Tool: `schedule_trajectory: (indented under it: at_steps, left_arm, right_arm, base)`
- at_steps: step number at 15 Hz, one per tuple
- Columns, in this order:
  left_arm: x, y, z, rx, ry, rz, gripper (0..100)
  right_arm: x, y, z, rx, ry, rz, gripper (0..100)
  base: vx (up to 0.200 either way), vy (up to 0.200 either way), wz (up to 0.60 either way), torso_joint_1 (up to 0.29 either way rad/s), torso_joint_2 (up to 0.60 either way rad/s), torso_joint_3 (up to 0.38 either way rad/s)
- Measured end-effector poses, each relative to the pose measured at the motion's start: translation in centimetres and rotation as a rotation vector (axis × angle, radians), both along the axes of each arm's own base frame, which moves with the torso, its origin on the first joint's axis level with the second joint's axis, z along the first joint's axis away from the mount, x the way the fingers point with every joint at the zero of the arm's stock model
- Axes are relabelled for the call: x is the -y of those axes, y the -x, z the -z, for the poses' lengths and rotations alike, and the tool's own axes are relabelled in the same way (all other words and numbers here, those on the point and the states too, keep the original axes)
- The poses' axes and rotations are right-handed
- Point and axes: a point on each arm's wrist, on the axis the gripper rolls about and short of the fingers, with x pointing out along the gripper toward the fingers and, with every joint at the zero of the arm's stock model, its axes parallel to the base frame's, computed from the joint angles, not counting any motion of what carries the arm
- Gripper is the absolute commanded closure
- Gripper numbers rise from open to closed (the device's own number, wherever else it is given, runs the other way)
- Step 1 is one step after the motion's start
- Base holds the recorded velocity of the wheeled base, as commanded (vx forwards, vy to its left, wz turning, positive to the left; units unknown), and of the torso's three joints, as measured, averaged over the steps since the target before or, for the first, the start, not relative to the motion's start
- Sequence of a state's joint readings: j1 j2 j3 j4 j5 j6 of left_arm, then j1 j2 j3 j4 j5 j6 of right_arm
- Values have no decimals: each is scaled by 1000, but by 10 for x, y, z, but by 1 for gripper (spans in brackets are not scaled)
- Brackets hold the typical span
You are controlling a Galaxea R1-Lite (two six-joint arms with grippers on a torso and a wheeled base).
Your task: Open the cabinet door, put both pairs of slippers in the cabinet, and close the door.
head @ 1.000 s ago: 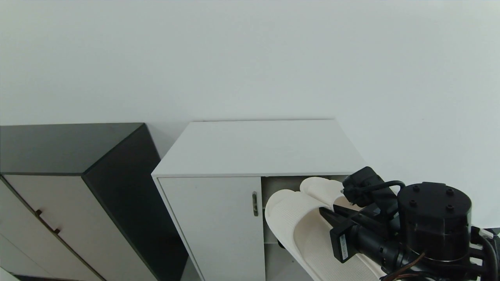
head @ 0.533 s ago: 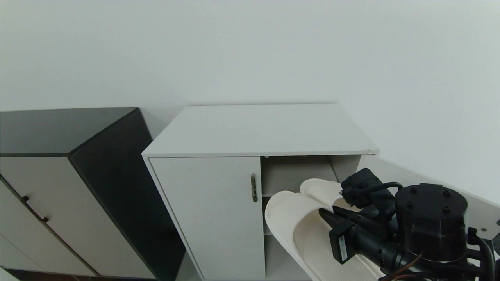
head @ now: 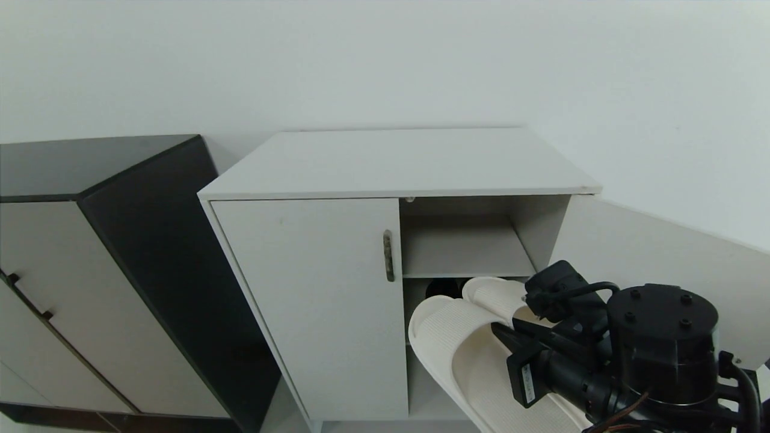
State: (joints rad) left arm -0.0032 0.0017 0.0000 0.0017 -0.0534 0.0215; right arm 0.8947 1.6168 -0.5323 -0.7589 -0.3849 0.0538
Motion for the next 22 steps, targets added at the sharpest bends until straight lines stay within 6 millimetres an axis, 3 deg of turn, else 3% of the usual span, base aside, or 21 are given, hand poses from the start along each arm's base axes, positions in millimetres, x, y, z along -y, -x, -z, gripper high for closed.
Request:
schedule_trajectory:
  at_steps: [13,18,22]
  left_arm:
    - [0,0,0,0,-1,0,100]
    - [0,0,0,0,-2,0,100]
    - [0,0,0,1,-2,1,100]
  right_arm:
    - [-1,-1,3,-8,9,0,100]
    - [-1,0,4,-10,7,-12,100]
    - [-8,4,3,-9,2,-40,100]
  base:
    - [0,0,0,-85,432,347]
    - [0,0,0,1,45,38]
    - [0,-200,0,-1,2,6]
